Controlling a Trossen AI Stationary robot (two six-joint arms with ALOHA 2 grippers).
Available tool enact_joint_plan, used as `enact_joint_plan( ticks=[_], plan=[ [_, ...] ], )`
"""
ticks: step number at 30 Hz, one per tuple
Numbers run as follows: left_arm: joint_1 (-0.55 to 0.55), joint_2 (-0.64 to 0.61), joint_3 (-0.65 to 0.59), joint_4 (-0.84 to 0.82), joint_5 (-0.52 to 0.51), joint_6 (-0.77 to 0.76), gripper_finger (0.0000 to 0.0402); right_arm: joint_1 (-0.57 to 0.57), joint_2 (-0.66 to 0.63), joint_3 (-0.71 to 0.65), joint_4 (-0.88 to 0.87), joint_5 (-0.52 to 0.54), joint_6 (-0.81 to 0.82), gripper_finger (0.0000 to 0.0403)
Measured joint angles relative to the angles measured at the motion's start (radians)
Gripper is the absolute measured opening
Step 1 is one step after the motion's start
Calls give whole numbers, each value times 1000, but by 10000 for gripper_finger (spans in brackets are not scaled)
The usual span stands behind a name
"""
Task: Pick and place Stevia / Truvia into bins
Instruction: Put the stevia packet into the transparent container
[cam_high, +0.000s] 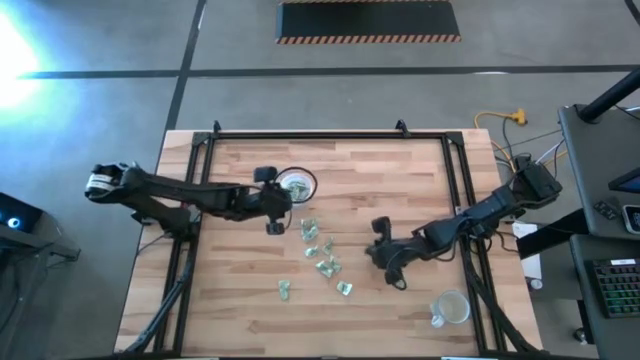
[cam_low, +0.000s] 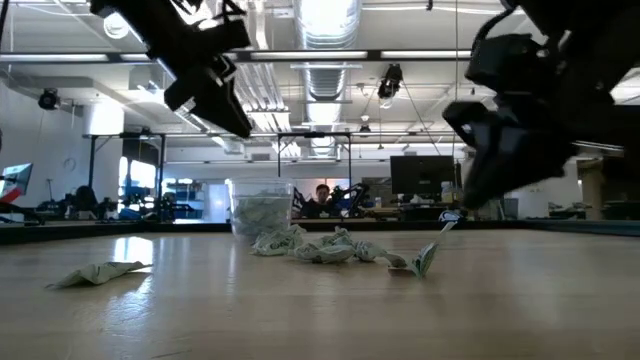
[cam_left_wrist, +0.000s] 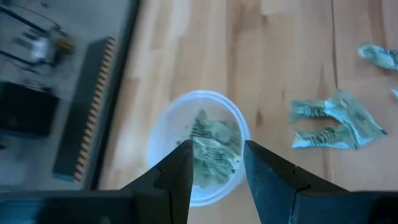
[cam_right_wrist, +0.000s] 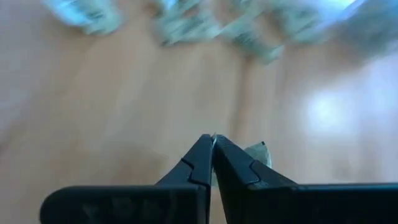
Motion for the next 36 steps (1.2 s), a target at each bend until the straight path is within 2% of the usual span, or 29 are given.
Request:
enact_joint_plan(
  ticks=[3,10,12,18,24,30,36],
  plan=[
    [-30,-45,-21,0,-38,-13,125,-22,0,13,72,68,-90,9],
    [-63,-170,-129,-1,-47,-26,125,-141,0,14,350,47,-320,9],
    [-63,-211,-164,-1,-48,-39,125,-192,0,14,426,-2,-362,9],
    [-63,-338,-240,-1,-51,-61,125,-369,0,14,623,-302,-387,9],
    [-64,-427,-270,4,-51,-84,125,-497,1,13,769,-495,-348,9],
    [-64,-449,-277,0,-50,-92,125,-542,90,36,870,-527,-332,9],
    [-64,-436,-280,1,-49,-91,125,-559,278,174,869,-527,-329,9]
  ],
)
